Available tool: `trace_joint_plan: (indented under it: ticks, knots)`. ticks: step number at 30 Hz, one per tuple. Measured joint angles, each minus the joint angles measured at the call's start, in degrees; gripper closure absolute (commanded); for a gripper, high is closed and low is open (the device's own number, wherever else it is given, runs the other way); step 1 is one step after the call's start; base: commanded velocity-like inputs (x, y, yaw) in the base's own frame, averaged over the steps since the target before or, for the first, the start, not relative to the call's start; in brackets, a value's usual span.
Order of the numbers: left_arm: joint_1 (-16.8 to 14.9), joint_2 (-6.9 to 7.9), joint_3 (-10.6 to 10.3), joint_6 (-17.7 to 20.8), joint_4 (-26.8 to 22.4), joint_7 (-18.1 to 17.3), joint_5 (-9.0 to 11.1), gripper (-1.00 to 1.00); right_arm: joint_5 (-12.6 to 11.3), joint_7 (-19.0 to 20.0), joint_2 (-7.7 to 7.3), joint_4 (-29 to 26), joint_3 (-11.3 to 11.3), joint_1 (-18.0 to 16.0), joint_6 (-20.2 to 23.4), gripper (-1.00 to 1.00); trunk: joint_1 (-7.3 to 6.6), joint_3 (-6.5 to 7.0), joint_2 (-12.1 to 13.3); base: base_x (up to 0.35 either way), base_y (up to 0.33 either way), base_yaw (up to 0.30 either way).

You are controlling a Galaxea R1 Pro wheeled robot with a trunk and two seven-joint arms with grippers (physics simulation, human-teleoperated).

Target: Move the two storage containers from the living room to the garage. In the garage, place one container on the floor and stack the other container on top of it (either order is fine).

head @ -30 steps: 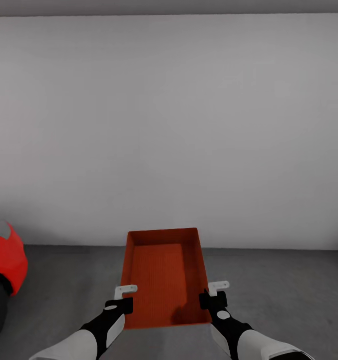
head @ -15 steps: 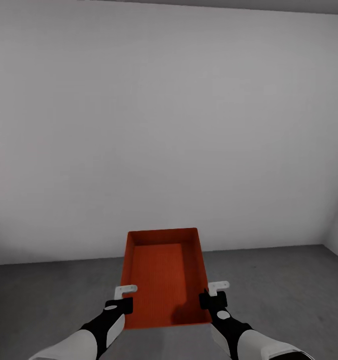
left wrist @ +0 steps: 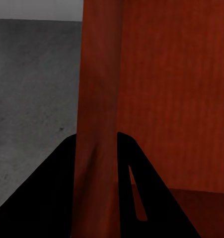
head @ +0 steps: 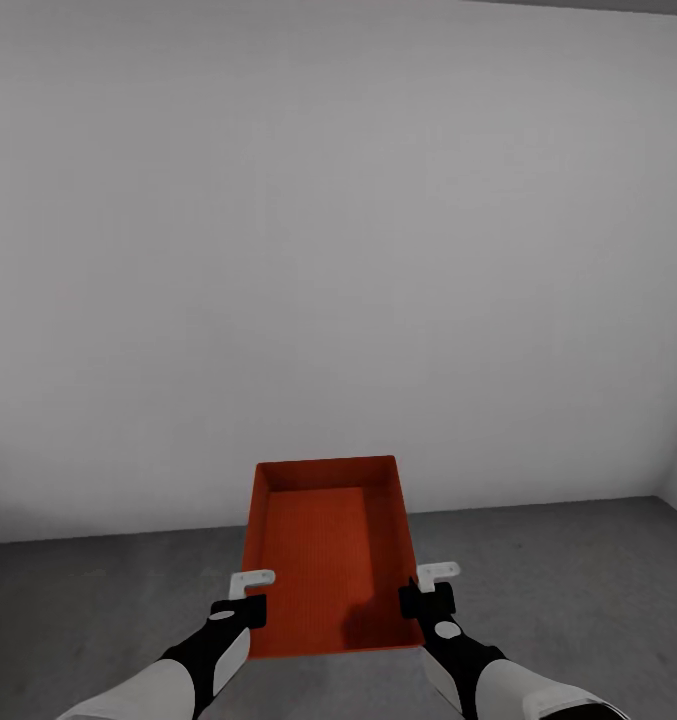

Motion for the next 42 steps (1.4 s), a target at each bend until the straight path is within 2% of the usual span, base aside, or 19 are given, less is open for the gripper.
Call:
trace_joint_plan:
  ticks: [42]
  knots:
    - [0.03,-0.02,-0.02,0.20,0.01,0.01,-0.08,1.00,-0.09,0.01,0.06,0.04,-0.37,0.05,0.14,1.00,-0.01,-3.11,0.10,0.000,0.000,0.116]
